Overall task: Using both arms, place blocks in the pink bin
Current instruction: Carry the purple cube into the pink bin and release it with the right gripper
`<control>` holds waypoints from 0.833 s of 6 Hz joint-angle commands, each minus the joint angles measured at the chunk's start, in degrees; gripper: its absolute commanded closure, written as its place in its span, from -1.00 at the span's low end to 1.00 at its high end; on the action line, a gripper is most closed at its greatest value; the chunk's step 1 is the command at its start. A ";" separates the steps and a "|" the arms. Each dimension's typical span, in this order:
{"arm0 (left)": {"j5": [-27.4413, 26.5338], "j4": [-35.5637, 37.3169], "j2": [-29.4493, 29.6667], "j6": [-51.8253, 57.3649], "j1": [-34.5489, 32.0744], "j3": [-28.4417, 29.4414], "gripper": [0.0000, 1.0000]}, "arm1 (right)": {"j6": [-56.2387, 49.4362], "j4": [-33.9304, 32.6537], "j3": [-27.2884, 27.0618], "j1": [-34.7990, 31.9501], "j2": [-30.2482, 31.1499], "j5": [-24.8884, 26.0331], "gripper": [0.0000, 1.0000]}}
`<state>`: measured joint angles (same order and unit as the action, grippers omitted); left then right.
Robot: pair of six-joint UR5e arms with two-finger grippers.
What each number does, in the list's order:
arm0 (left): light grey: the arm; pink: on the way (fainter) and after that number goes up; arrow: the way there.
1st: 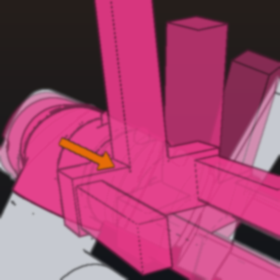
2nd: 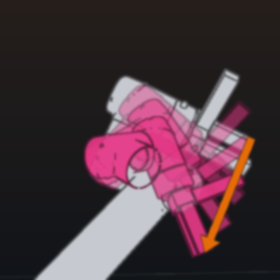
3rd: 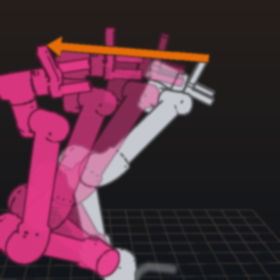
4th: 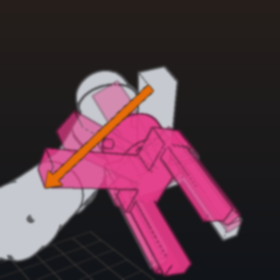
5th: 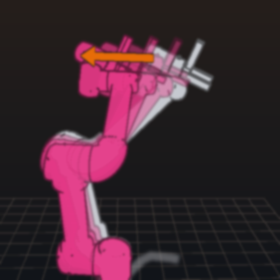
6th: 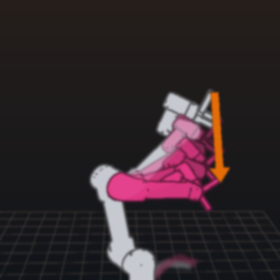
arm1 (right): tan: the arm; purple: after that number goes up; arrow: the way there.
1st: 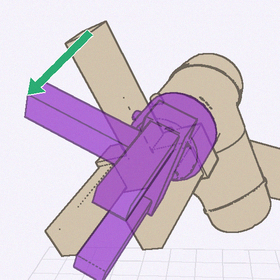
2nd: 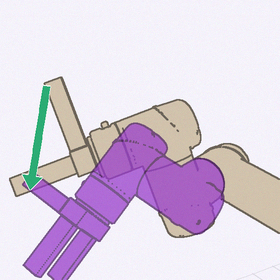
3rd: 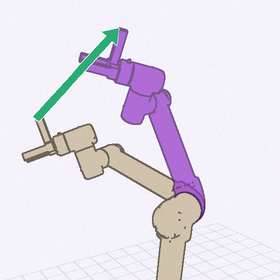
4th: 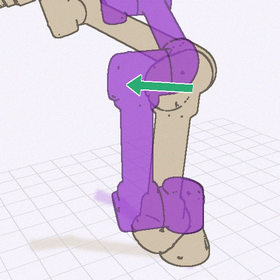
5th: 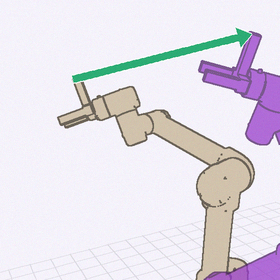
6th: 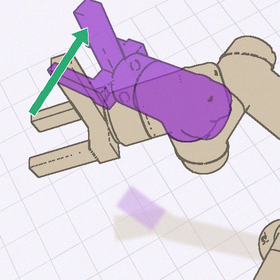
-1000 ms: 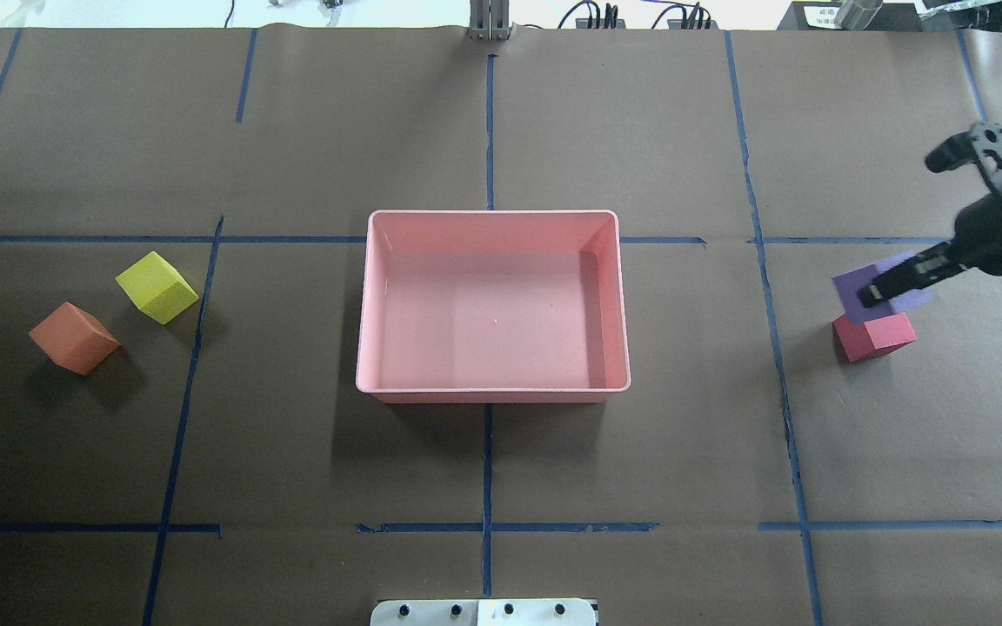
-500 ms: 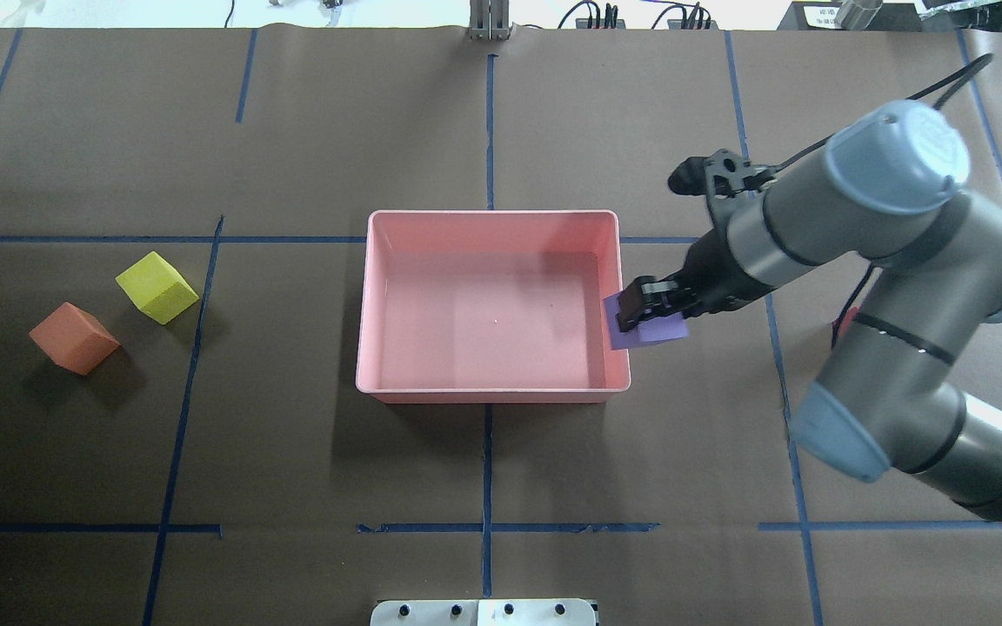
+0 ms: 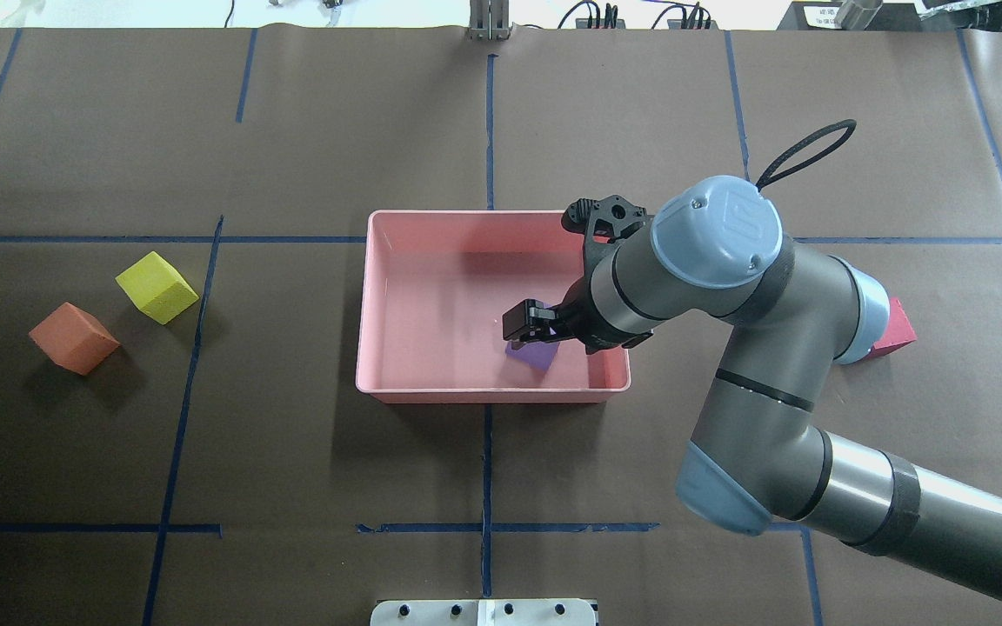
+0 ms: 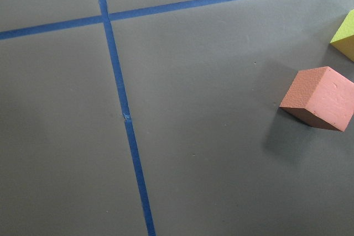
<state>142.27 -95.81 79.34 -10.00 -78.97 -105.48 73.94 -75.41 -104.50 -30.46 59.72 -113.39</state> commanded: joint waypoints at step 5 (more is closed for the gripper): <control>-21.52 -18.89 8.36 -73.05 25.66 3.17 -1.00 | 0.68 0.00 -8.61 -7.94 6.36 -6.74 -1.00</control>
<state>127.16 -114.27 86.34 -73.85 -58.29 -102.58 74.62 -75.43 -112.20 -36.81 64.88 -118.51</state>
